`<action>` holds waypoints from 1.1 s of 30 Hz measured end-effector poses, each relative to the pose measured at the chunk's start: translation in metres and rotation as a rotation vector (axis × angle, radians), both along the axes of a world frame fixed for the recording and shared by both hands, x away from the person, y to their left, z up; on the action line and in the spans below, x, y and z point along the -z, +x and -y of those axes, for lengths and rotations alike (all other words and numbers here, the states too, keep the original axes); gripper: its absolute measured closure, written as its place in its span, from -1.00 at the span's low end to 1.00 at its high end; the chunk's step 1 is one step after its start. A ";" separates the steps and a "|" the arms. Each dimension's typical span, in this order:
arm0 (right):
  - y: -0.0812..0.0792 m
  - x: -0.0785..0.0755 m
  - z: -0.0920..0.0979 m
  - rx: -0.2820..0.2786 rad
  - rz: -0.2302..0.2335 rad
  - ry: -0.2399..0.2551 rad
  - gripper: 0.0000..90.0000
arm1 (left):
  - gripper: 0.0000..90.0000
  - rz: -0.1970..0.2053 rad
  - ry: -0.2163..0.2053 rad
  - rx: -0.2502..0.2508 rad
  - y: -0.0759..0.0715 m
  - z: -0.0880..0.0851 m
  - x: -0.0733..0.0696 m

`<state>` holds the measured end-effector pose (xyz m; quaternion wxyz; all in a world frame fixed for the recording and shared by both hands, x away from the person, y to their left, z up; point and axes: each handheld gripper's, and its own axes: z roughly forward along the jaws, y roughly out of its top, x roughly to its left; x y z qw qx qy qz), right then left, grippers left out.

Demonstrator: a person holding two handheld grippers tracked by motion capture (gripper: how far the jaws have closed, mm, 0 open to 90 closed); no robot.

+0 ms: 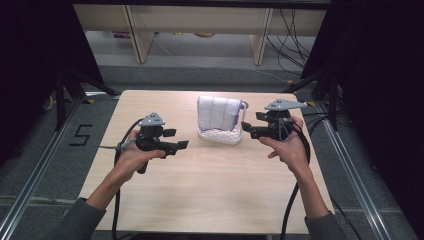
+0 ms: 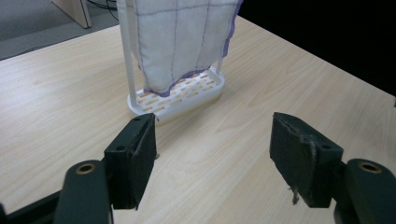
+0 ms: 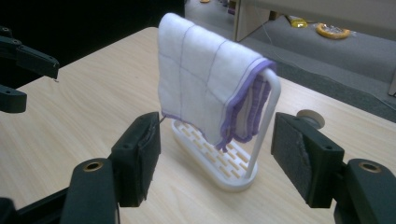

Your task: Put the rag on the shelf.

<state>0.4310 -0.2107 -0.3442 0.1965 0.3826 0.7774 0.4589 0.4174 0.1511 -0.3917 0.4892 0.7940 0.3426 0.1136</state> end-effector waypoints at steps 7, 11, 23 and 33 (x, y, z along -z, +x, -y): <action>-0.010 0.014 -0.003 -0.035 0.004 -0.004 -0.25 | -0.33 -0.008 0.012 0.023 -0.012 -0.001 0.011; -0.015 0.022 -0.005 -0.046 -0.003 0.014 -0.28 | -0.35 -0.010 0.015 0.025 -0.017 -0.002 0.015; -0.029 0.051 -0.011 -0.055 -0.017 0.030 -0.41 | -0.44 -0.006 0.039 0.065 -0.036 0.000 0.036; -0.036 0.076 -0.021 -0.105 -0.053 0.021 -0.41 | -0.44 -0.008 0.047 0.071 -0.058 -0.006 0.053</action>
